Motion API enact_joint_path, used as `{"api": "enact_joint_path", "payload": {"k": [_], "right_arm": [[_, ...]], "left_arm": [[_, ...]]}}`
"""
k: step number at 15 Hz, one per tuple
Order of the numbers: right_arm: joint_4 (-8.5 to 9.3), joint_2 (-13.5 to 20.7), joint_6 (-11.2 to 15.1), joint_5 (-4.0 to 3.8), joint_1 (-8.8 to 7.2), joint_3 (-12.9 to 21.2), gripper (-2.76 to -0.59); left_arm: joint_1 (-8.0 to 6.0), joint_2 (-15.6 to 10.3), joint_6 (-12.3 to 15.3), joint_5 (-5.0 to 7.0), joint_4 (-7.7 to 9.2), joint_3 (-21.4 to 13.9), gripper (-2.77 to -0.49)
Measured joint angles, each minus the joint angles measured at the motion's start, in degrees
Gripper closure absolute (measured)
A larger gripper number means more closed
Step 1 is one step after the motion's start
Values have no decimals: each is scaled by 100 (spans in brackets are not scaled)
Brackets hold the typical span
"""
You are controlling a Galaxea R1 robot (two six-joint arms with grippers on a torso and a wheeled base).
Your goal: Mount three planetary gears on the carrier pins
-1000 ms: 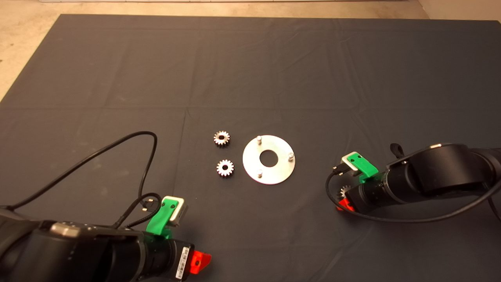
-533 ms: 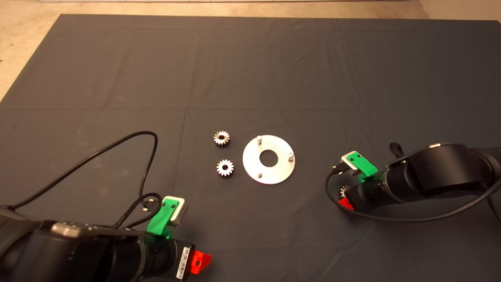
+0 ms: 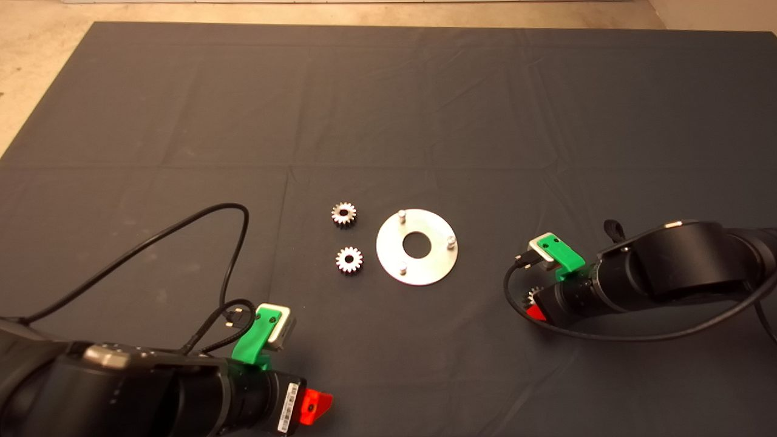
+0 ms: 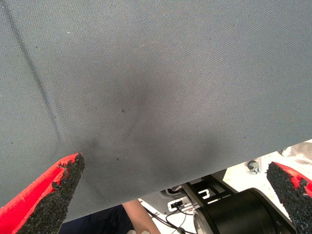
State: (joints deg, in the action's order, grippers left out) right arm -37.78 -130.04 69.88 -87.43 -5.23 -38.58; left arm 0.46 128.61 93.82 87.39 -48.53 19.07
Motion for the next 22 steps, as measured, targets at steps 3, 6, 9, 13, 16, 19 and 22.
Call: {"api": "enact_joint_path", "payload": {"k": [3, 6, 9, 13, 16, 19, 22], "right_arm": [[-23, 1, 2, 2, 0, 0, -123], [-59, 2, 7, 2, 0, 0, -113], [-116, 2, 10, 0, 0, 0, -111], [-141, 2, 24, -5, 0, 0, -105], [-146, 2, 24, -5, 0, 0, -102], [-153, 2, 27, -7, -2, 0, -100], [-163, 2, 32, -9, -2, 6, -94]], "left_arm": [[0, 39, 6, 0, -2, 0, -275], [0, 107, 9, 4, -17, -2, -275], [0, 110, 9, 1, -17, 0, -275], [0, 111, 34, 1, -21, 0, -275], [0, 111, 45, 1, -50, 0, -275], [0, 149, 48, 0, -75, 0, -275], [0, 157, 128, 1, -102, -1, -275]]}}
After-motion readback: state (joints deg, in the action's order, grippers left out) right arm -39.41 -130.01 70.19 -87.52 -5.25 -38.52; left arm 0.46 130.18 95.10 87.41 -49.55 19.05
